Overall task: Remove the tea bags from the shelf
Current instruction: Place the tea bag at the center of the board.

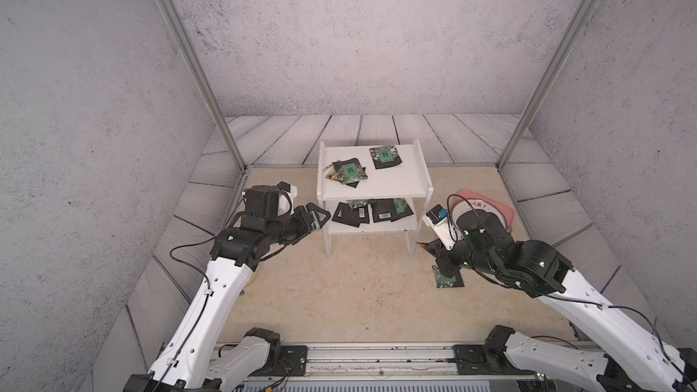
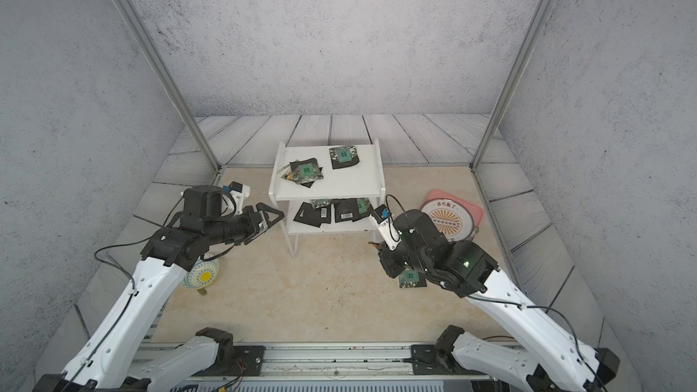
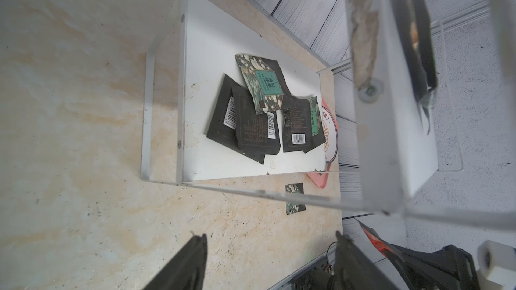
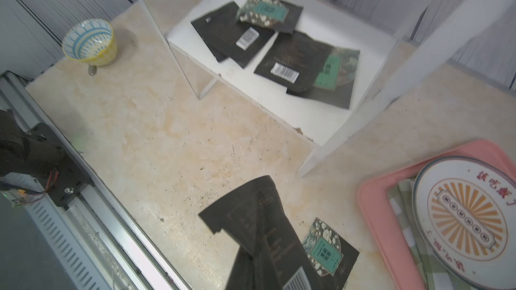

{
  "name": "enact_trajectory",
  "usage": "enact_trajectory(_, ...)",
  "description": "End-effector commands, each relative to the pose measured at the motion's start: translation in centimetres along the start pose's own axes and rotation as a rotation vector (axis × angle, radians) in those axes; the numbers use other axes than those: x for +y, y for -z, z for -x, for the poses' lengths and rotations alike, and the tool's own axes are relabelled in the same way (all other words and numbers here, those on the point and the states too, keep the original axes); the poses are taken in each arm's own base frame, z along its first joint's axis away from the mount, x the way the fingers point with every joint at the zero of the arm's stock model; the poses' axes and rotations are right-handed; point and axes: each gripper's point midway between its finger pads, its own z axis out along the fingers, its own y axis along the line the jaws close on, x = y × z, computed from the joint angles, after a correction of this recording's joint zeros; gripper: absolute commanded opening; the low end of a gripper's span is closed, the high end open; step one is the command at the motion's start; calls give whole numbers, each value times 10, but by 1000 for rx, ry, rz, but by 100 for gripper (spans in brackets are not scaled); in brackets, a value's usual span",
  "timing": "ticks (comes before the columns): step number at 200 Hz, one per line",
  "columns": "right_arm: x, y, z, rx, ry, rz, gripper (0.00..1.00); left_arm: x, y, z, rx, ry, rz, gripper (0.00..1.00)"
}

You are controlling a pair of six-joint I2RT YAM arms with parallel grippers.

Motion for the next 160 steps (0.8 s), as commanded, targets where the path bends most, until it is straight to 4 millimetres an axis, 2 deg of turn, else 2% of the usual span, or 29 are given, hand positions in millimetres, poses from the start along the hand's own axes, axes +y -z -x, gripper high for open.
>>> enact_trajectory(1, -9, -11, -8, -25, -74, -52, 6, 3, 0, -5, 1, -23, 8, 75)
enact_trajectory(101, -32, -94, -97, 98, -263, -181, 8, 15, -8, -12, 20, -7, 24, 75)
enact_trajectory(160, -40, -127, -122, 169, -288, -246, 9, 18, -11, -14, 23, -2, 29, 75)
